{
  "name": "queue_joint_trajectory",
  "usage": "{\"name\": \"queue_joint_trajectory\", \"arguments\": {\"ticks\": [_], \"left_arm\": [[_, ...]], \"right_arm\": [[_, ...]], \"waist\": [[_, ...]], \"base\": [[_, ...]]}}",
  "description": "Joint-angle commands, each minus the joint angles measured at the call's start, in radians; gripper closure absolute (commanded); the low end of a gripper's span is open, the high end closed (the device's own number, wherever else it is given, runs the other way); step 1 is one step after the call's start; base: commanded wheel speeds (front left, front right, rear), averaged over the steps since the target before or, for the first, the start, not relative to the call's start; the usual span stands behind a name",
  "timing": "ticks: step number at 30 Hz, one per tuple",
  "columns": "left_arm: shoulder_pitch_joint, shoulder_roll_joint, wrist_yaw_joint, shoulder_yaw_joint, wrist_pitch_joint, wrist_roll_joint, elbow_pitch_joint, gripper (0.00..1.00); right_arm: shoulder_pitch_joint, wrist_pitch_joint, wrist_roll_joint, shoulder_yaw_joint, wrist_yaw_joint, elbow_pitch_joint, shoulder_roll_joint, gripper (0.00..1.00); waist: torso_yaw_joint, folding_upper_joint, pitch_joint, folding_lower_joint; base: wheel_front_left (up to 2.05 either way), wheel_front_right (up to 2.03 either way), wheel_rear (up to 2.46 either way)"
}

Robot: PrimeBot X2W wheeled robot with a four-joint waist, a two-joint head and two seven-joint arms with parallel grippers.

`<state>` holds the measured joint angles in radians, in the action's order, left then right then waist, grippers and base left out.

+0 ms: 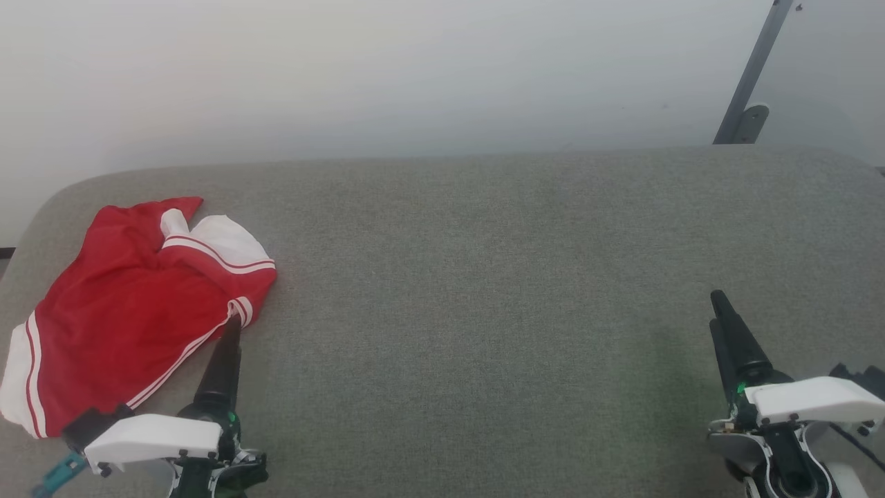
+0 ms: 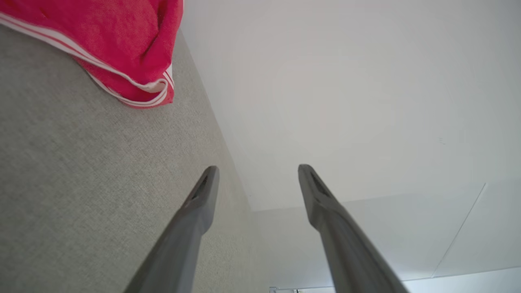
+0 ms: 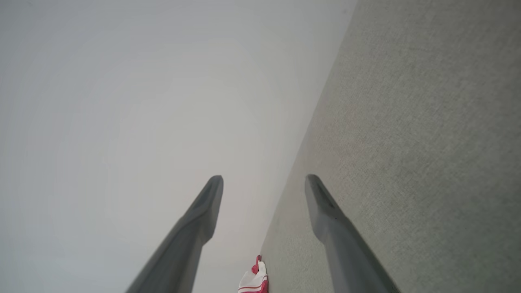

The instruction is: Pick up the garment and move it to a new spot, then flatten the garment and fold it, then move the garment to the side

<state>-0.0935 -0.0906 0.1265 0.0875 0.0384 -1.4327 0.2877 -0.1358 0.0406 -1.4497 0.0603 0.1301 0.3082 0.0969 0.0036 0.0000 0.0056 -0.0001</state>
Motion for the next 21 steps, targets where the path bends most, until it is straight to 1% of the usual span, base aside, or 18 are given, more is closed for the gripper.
{"name": "queue_joint_trajectory", "arguments": {"ticks": [1,5,6,11,17,21], "left_arm": [[-0.039,-0.012,0.001,0.005,-0.012,0.059,-0.023,0.0],[-0.039,-0.011,0.0,0.015,-0.029,0.162,-0.034,0.0],[-0.039,-0.011,0.0,0.015,-0.029,0.162,-0.034,0.0],[-0.037,-0.011,-0.007,0.019,-0.05,0.293,-0.045,0.0],[-0.028,-0.021,-0.021,0.004,-0.073,0.445,-0.065,0.0],[-0.021,-0.032,-0.033,-0.012,-0.088,0.528,-0.068,0.0]], "right_arm": [[-0.041,-0.014,0.05,-0.01,0.0,-0.005,0.016,0.0],[-0.058,-0.032,0.163,-0.019,0.0,-0.009,0.027,0.0],[-0.058,-0.032,0.163,-0.019,0.0,-0.009,0.027,0.0],[-0.071,-0.053,0.302,-0.032,0.0,-0.01,0.036,0.0],[-0.086,-0.076,0.442,-0.039,0.0,-0.004,0.042,0.0],[-0.096,-0.091,0.536,-0.039,0.0,0.002,0.048,0.0]], "waist": [[0.0,0.0,0.0,0.0001],[0.001,0.0,0.001,0.0001],[0.001,0.0,0.001,0.0001],[0.002,0.0,0.002,0.0001],[0.002,0.0,0.002,0.0001],[0.002,0.0,0.002,0.0001]], "base": [[0.0,0.0,0.0],[0.0,0.0,0.0],[0.0,0.0,0.0],[0.0,0.0,0.0],[0.0,0.0,0.0],[0.0,0.0,0.0]]}}
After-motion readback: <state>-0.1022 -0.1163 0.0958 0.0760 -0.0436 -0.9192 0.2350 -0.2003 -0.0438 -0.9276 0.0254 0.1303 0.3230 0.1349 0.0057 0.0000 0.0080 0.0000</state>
